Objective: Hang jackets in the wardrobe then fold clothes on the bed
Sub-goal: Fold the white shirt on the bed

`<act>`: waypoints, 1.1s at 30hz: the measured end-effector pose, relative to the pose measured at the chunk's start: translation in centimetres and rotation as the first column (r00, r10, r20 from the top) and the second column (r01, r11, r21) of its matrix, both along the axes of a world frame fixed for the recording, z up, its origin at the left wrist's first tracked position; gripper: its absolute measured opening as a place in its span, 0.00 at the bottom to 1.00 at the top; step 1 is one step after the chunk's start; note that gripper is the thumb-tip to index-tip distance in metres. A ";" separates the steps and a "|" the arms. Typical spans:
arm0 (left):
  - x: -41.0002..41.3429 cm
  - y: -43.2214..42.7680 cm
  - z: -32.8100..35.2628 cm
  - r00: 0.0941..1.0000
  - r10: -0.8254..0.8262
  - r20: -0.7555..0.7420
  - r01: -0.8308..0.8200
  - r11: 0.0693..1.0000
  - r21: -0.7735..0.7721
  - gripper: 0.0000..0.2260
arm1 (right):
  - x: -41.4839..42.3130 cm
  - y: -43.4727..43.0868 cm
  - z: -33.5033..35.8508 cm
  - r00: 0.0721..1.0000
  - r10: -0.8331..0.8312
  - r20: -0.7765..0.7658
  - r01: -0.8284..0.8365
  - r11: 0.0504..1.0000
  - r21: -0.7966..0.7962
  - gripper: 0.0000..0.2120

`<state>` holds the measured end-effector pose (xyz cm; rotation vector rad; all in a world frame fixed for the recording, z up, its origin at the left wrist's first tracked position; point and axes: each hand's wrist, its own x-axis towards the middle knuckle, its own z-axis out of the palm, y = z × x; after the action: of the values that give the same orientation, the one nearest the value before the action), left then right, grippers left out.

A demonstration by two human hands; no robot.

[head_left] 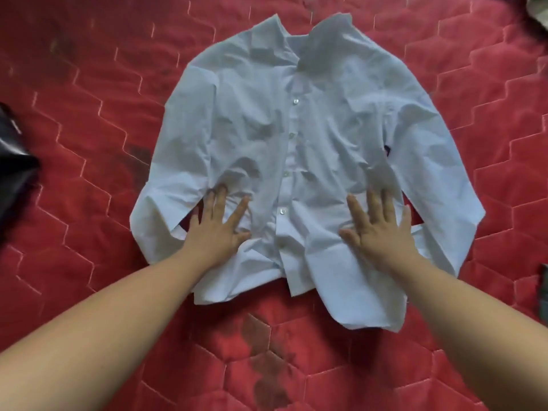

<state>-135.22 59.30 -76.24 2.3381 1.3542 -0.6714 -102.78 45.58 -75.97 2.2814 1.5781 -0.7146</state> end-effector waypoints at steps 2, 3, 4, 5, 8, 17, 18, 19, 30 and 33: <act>-0.8 0.5 -0.2 0.999 -0.023 0.036 0.021 0.998 0.051 0.35 | 1.6 0.2 0.5 0.999 0.020 0.029 -0.020 1.000 -0.005 0.36; -1.0 0.6 0.0 0.997 -0.023 0.069 0.018 0.998 0.063 0.35 | 2.0 0.3 0.9 0.998 0.029 0.048 -0.029 1.000 -0.009 0.37; -1.1 0.4 0.3 0.994 0.001 0.108 -0.008 0.998 0.062 0.35 | 2.0 0.2 1.3 0.998 0.020 0.055 -0.020 1.000 -0.009 0.37; -1.2 -0.1 0.8 0.986 0.057 0.159 -0.065 0.997 0.042 0.35 | 1.5 -0.1 1.8 0.999 -0.008 0.047 0.008 1.000 -0.002 0.36; -1.6 -3.4 2.7 0.963 0.171 0.209 -0.165 0.985 -0.047 0.37 | -1.4 -3.1 3.2 0.995 -0.094 -0.013 0.094 0.995 0.031 0.37; -7.1 -10.8 4.1 0.922 -0.022 0.386 0.012 1.000 0.028 0.38 | -5.4 -15.6 3.6 0.998 0.055 0.029 -0.060 0.966 0.253 0.29; -7.2 -10.4 4.3 0.895 0.053 0.444 -0.065 0.998 0.012 0.31 | -5.2 -15.8 3.7 0.999 -0.031 0.017 0.024 0.948 0.316 0.22; -7.1 -9.9 4.7 0.862 0.135 0.489 -0.146 0.989 -0.016 0.26 | -5.1 -15.9 4.0 0.994 -0.106 -0.005 0.101 0.928 0.359 0.17; -11.1 -8.5 10.1 0.951 0.067 0.303 -0.099 0.991 0.092 0.16 | -5.2 -19.3 9.5 0.970 -0.222 0.103 0.171 0.916 0.362 0.06; -13.0 -9.9 10.1 0.941 0.064 0.332 -0.101 0.990 0.095 0.19 | -5.9 -21.1 10.1 0.984 -0.154 0.090 0.121 0.947 0.299 0.03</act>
<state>-148.26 49.37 -66.10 2.3306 1.3530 -0.1718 -108.68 24.45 -65.90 2.6141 1.5726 -0.3942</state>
